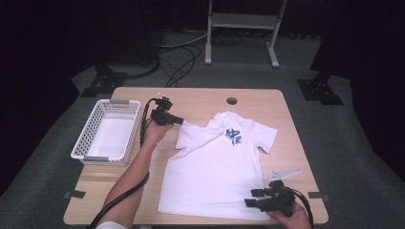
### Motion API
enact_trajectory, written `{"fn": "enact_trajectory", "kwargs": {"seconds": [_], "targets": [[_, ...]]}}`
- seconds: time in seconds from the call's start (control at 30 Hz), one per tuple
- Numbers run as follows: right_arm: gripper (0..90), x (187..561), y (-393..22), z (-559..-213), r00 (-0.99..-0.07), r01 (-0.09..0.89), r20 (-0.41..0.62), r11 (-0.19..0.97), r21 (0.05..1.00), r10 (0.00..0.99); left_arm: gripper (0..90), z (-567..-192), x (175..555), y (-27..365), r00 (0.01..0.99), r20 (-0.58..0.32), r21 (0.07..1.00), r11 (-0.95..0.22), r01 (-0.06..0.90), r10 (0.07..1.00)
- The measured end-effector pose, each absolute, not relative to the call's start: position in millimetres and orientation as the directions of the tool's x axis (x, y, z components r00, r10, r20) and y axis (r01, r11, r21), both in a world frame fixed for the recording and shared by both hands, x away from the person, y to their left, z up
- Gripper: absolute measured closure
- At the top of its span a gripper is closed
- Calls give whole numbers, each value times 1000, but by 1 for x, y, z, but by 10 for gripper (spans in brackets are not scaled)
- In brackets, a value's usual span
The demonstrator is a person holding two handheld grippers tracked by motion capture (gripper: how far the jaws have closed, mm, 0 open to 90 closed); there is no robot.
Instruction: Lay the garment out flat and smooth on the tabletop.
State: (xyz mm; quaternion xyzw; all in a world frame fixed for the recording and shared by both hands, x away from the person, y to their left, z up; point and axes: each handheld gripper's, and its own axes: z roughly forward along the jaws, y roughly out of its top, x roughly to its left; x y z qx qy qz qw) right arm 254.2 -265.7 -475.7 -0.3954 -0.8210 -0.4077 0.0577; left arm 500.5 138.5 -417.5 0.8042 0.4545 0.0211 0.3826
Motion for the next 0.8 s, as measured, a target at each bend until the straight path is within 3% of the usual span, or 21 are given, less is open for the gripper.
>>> {"fn": "enact_trajectory", "kwargs": {"seconds": [0.8], "targets": [[410,254,-265,-476,-680,696,415,353,625,605,897,-404,503,169,530,-276,650,-251,718,802]]}}
